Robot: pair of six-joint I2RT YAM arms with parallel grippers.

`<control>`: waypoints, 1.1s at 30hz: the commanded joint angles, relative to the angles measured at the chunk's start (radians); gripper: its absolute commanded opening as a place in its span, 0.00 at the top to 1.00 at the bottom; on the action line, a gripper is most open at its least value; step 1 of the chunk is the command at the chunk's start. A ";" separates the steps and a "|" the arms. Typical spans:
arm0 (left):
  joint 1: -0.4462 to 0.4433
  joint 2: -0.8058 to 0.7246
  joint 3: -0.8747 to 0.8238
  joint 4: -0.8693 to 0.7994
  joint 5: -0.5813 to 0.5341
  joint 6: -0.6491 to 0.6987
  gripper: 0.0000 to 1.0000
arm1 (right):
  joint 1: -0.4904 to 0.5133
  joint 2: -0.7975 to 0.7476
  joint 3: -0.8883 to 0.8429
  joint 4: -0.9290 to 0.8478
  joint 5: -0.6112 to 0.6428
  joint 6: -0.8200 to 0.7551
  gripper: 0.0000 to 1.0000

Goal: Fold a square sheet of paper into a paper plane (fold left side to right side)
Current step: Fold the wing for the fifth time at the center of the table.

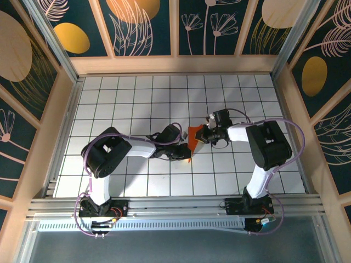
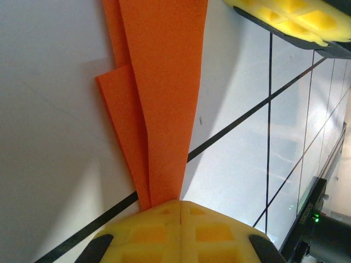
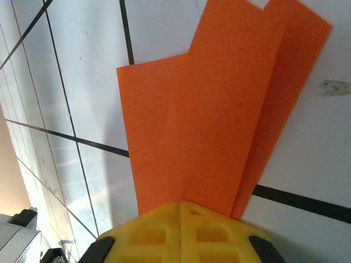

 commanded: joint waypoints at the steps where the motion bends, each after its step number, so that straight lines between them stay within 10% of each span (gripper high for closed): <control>1: -0.003 -0.022 0.055 -0.045 -0.013 0.008 1.00 | -0.002 0.038 0.005 -0.042 0.052 -0.036 1.00; 33: 0.012 0.081 0.103 -0.126 0.013 0.111 1.00 | -0.002 0.039 -0.017 -0.067 0.097 -0.051 1.00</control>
